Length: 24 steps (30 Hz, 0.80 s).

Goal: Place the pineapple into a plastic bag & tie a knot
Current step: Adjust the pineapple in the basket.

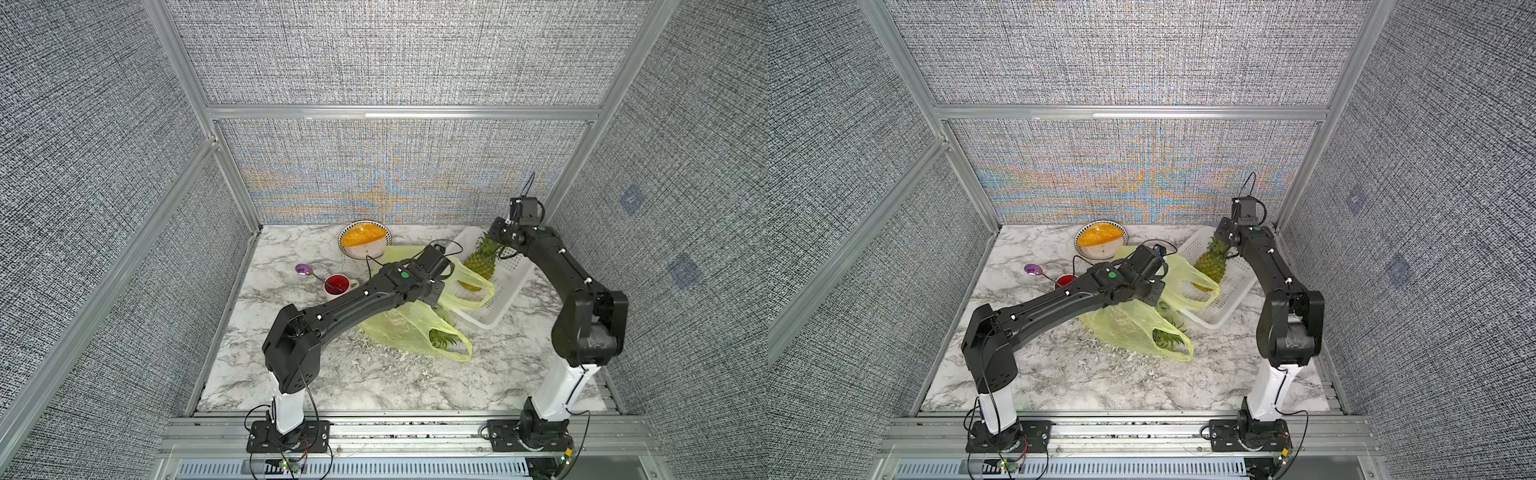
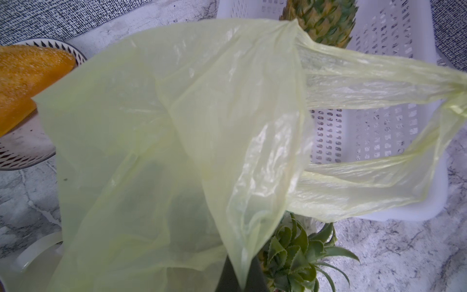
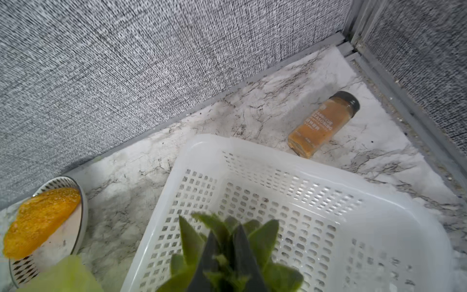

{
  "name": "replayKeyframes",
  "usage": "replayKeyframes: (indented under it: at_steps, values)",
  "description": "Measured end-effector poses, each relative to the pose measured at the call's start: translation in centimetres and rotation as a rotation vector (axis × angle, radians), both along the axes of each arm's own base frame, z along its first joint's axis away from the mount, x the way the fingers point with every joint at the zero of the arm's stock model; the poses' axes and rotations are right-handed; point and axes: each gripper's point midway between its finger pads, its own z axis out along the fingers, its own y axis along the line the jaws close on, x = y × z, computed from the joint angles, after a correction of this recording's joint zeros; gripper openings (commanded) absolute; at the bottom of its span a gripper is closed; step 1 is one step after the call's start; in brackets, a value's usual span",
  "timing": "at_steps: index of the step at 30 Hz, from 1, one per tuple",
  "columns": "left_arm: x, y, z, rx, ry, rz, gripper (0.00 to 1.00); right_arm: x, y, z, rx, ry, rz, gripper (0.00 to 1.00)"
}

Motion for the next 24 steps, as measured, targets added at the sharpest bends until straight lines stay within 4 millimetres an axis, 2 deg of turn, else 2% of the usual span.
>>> replayKeyframes:
  at_steps: [2, 6, 9, 11, 16, 21, 24]
  values:
    - [0.0, 0.0, 0.0, -0.004, 0.0, -0.001, 0.0, -0.7, 0.5, 0.1, 0.006, -0.096, 0.003, 0.0]
    - [-0.1, 0.1, -0.1, -0.01, -0.002, 0.003, 0.0, -0.7, 1.4, 0.9, -0.012, -0.248, 0.024, 0.0]
    - [-0.3, 0.4, -0.2, -0.015, 0.0, 0.009, 0.0, -1.4, 3.0, 1.1, -0.077, -0.339, 0.091, 0.0]
    - [-0.2, 0.4, -0.2, -0.02, -0.003, 0.009, 0.0, -2.3, 3.7, 1.1, -0.11, -0.404, 0.127, 0.0]
    - [-0.2, 0.2, -0.1, -0.029, -0.005, 0.014, 0.0, -5.2, 3.7, 1.4, -0.174, -0.496, 0.176, 0.01]
    - [-0.1, 0.2, -0.2, -0.033, -0.007, 0.015, 0.0, -8.1, 4.6, 1.6, -0.224, -0.49, 0.269, 0.19]
    - [-0.1, 0.3, -0.4, -0.03, -0.002, 0.018, 0.0, -9.3, 4.8, 1.7, -0.244, -0.458, 0.304, 0.41]
